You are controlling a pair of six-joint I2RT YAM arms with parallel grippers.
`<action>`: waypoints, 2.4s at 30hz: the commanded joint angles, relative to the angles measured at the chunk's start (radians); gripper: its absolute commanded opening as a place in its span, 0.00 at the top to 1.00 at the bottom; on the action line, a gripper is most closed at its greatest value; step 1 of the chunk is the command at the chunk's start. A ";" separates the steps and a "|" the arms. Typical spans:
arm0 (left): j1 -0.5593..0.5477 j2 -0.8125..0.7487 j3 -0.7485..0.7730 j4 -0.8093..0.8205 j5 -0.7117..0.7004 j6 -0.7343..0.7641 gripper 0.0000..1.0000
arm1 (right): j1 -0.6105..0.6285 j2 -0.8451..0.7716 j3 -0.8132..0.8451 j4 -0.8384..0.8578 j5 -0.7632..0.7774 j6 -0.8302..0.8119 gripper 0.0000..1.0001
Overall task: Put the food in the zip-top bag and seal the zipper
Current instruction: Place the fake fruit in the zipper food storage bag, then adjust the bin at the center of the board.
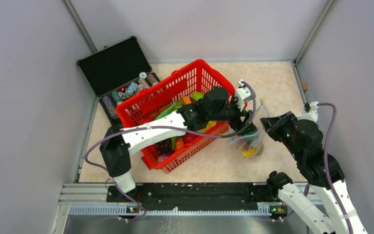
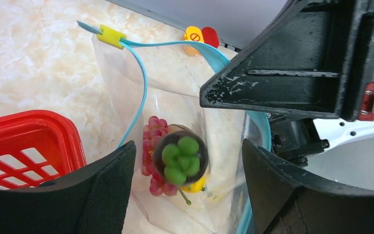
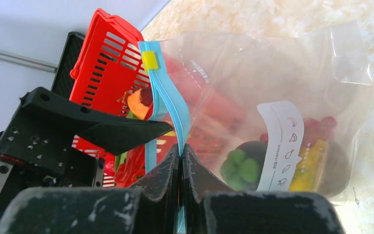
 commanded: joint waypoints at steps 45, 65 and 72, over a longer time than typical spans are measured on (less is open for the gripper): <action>0.232 -0.602 -0.558 -0.335 -0.637 -0.016 0.13 | 0.009 0.008 0.004 -0.006 0.136 -0.041 0.96; 0.142 -0.420 -0.372 -0.125 -0.331 0.053 0.11 | 0.008 0.076 0.002 0.015 0.275 -0.049 0.96; 0.325 -0.537 -0.442 -0.171 -0.415 0.022 0.06 | 0.008 0.049 -0.018 0.014 0.334 -0.122 0.97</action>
